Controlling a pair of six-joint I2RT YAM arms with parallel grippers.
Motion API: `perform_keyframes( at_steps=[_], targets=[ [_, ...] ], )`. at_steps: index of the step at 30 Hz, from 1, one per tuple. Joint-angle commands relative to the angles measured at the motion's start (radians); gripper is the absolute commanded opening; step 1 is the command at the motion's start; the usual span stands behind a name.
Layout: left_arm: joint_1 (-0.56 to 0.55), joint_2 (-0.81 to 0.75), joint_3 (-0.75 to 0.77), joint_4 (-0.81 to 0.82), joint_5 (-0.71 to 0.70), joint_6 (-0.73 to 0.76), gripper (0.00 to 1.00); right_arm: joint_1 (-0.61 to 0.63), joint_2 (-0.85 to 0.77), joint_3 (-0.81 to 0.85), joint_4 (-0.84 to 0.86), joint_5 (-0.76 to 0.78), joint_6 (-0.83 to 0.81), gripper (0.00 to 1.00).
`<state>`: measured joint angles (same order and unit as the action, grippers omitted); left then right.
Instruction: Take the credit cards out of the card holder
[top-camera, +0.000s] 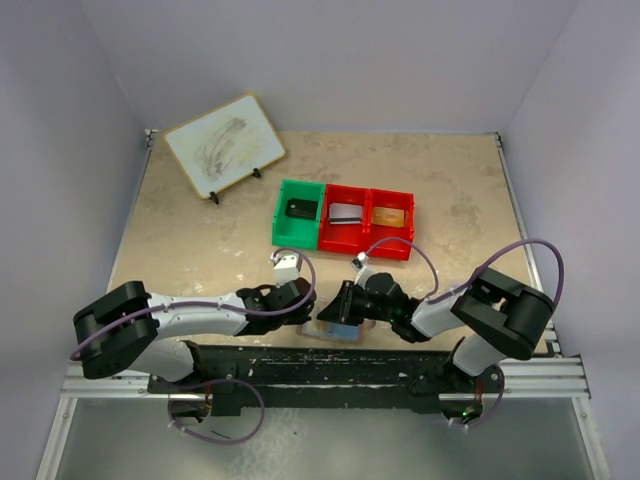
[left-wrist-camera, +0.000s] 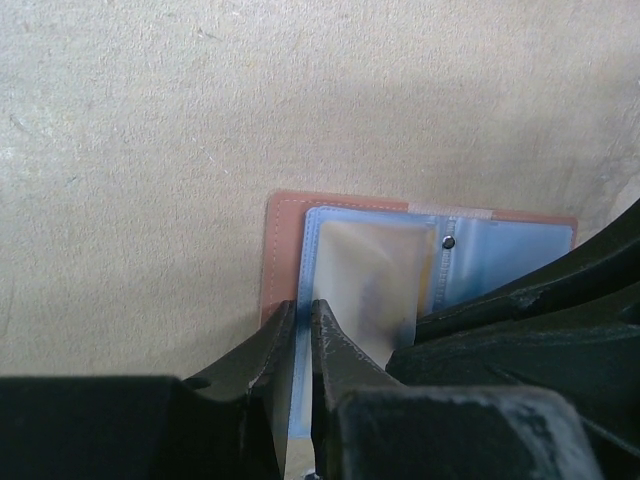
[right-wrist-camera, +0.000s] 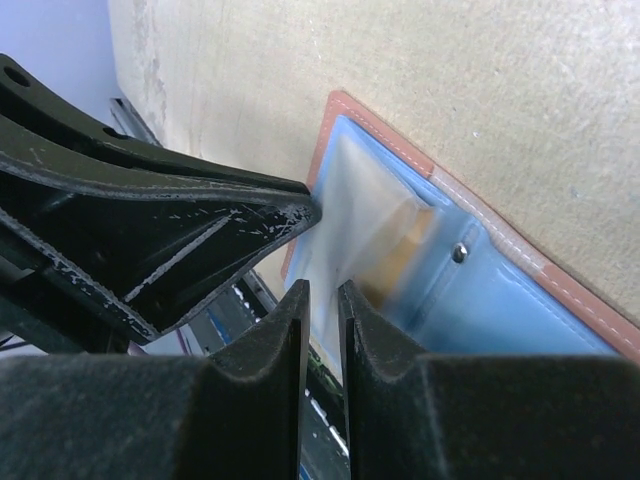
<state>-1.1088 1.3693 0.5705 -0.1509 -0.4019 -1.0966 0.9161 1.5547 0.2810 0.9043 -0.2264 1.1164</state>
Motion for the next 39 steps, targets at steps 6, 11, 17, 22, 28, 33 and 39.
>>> perform_keyframes(
  at_steps=[6,11,17,22,28,33,39],
  targets=[
    [-0.01,-0.082,0.028,-0.053,-0.04,0.018,0.13,0.006,0.01,0.012,0.004,0.028,0.039,0.16],
    [-0.011,-0.101,0.027,-0.077,-0.053,0.013,0.13,0.006,0.029,0.009,0.007,0.038,0.045,0.0],
    [-0.01,-0.15,0.006,-0.083,-0.069,0.0,0.15,0.005,-0.029,-0.049,0.009,0.108,0.11,0.0],
    [-0.01,-0.177,-0.006,-0.061,-0.055,-0.01,0.18,0.0,-0.053,-0.1,0.065,0.125,0.138,0.0],
    [-0.011,-0.186,-0.022,-0.002,-0.009,-0.007,0.19,-0.001,-0.001,-0.162,0.251,0.114,0.186,0.0],
    [-0.011,-0.19,-0.04,0.042,0.021,-0.008,0.19,-0.002,0.021,-0.177,0.34,0.093,0.192,0.0],
    [-0.01,-0.188,-0.054,0.054,0.032,-0.018,0.19,-0.002,-0.023,-0.174,0.314,0.099,0.181,0.0]
  ],
)
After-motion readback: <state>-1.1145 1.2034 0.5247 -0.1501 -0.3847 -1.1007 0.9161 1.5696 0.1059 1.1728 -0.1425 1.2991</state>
